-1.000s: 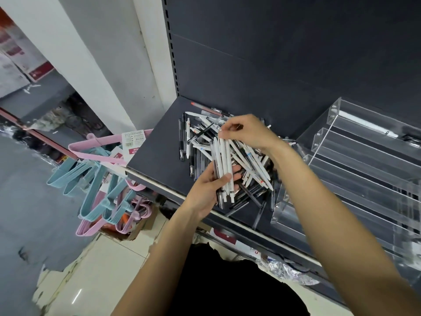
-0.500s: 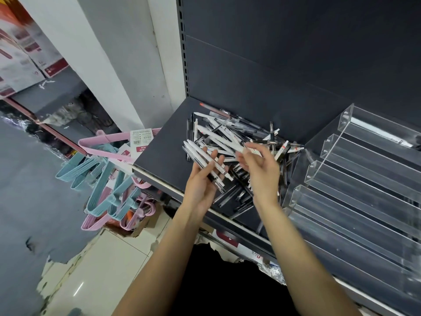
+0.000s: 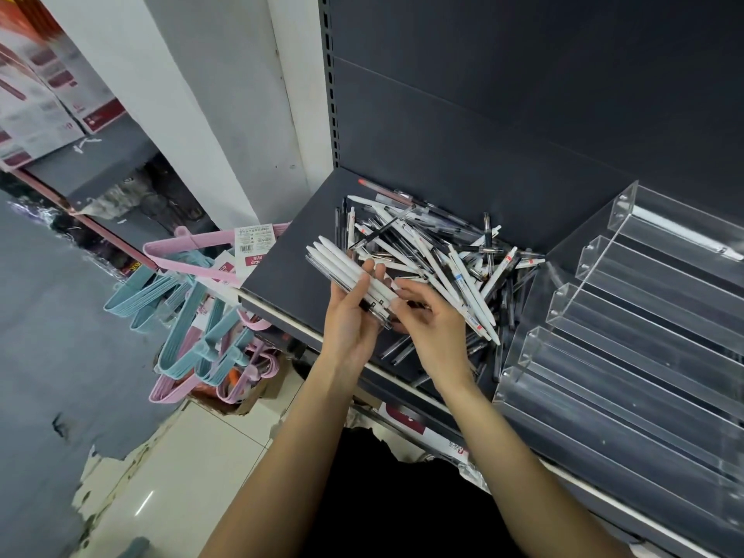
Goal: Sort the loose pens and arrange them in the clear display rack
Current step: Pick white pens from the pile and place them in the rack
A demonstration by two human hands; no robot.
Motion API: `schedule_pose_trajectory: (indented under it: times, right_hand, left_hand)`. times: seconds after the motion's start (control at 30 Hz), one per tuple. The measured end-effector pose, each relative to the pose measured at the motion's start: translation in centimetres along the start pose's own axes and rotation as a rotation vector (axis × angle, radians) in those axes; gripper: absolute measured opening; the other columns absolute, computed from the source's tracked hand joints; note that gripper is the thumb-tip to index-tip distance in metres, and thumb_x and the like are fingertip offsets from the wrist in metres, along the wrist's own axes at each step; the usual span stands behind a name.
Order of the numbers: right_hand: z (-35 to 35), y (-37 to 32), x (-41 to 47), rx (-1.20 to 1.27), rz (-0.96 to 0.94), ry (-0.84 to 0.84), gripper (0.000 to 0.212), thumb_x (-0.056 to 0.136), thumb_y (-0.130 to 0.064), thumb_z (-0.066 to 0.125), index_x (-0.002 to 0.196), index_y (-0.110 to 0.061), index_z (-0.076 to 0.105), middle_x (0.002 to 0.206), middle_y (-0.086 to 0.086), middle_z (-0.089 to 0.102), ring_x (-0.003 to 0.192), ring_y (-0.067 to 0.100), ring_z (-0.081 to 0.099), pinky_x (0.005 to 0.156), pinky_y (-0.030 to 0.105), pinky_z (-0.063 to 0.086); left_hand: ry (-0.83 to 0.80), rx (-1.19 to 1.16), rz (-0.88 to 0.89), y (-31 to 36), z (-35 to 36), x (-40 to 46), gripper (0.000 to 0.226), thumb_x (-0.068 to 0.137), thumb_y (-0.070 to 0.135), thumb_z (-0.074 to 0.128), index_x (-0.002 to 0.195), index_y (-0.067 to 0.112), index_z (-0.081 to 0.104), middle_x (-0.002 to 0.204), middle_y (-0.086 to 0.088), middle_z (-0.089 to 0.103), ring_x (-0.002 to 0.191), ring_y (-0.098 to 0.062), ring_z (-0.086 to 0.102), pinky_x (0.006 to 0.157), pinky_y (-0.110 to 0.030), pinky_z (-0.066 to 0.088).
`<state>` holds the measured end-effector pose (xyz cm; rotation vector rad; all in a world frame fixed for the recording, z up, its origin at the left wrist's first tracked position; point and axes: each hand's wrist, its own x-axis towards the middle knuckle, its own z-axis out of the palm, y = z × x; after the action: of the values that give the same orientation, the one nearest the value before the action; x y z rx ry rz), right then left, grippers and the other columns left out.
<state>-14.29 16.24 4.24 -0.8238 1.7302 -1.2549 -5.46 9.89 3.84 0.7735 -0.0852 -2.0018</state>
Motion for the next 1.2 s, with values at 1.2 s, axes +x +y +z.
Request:
schedule_pose_trajectory:
  times: [1.2]
  right_hand:
    - [-2.7, -3.9, 8.7, -0.497, -0.254, -0.18, 0.02, 0.08, -0.011, 0.073, 0.098, -0.012, 0.064, 0.088, -0.005, 0.062, 0.072, 0.004, 0.056, 0.065, 0.005, 0.043]
  left_hand:
    - [-0.206, 0.537, -0.208, -2.3, 0.5, -1.3, 0.029, 0.101, 0.01, 0.041, 0.123, 0.026, 0.05, 0.108, -0.007, 0.071, 0.096, -0.023, 0.07, 0.076, -0.033, 0.058]
